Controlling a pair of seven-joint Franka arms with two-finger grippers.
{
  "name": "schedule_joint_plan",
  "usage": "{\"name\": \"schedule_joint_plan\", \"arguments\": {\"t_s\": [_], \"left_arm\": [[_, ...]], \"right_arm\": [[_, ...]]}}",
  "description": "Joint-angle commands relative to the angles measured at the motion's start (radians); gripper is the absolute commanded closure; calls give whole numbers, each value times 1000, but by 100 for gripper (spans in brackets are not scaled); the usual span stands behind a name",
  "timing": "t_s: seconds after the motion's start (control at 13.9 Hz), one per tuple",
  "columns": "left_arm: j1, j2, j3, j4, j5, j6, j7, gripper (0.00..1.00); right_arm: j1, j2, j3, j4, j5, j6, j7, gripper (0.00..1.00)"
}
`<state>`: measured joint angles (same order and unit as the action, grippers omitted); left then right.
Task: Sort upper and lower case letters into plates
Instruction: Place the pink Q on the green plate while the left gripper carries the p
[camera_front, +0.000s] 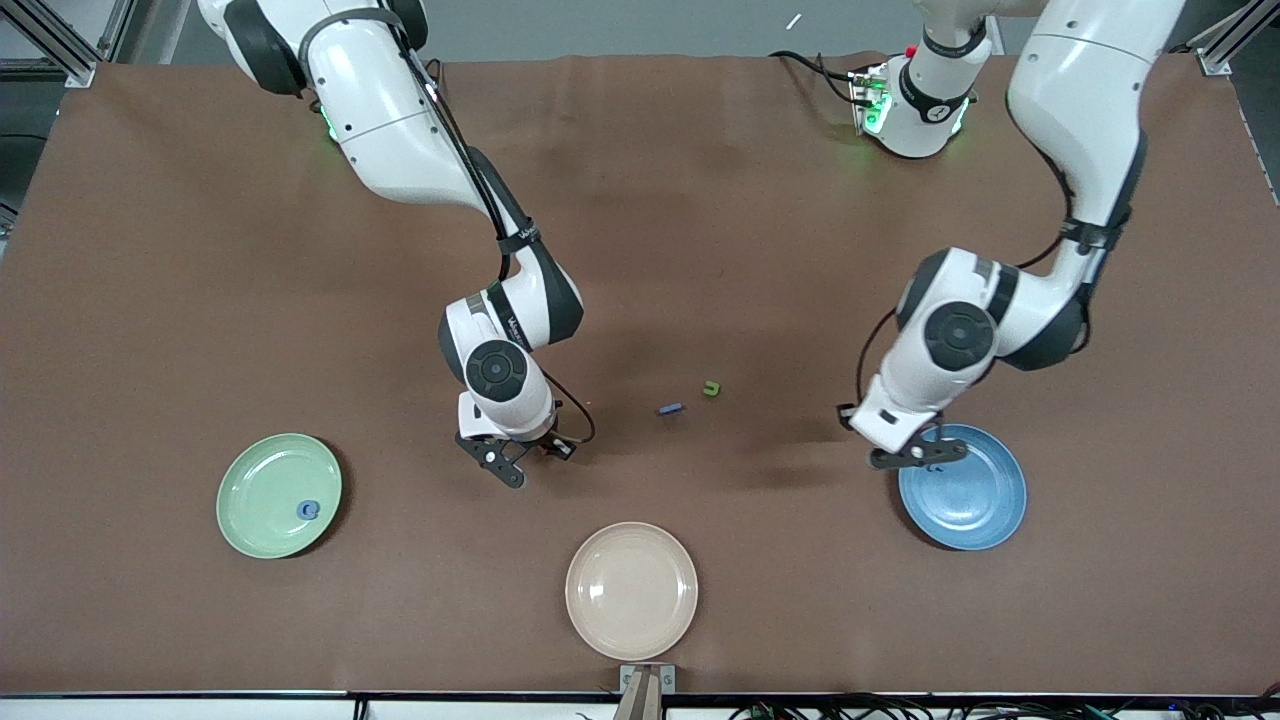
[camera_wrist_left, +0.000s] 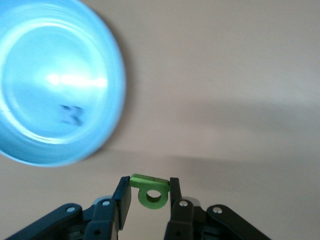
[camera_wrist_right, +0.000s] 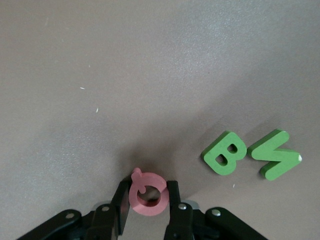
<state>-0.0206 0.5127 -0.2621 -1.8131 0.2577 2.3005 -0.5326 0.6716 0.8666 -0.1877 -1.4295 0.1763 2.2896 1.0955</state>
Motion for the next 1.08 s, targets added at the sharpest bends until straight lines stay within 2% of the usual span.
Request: {"name": "schedule_joint_plan", "arguments": {"t_s": [0.0, 0.22, 0.36, 0.72, 1.01], "left_arm": [[79, -13, -11, -11, 18, -10, 61, 100], [152, -3, -11, -12, 20, -3, 134, 100], [165, -2, -6, -18, 28, -1, 154, 100], [237, -14, -11, -25, 31, -1, 203, 100], [249, -28, -11, -40, 31, -1, 207, 100]], "right_arm": [[8, -17, -9, -14, 15, 1, 1, 97], [-36, -41, -24, 41, -1, -89, -75, 98], [-105, -53, -41, 76, 11, -172, -231, 98], [-324, -112, -42, 75, 9, -284, -680, 98], [-464, -110, -42, 66, 2, -288, -1003, 97]]}}
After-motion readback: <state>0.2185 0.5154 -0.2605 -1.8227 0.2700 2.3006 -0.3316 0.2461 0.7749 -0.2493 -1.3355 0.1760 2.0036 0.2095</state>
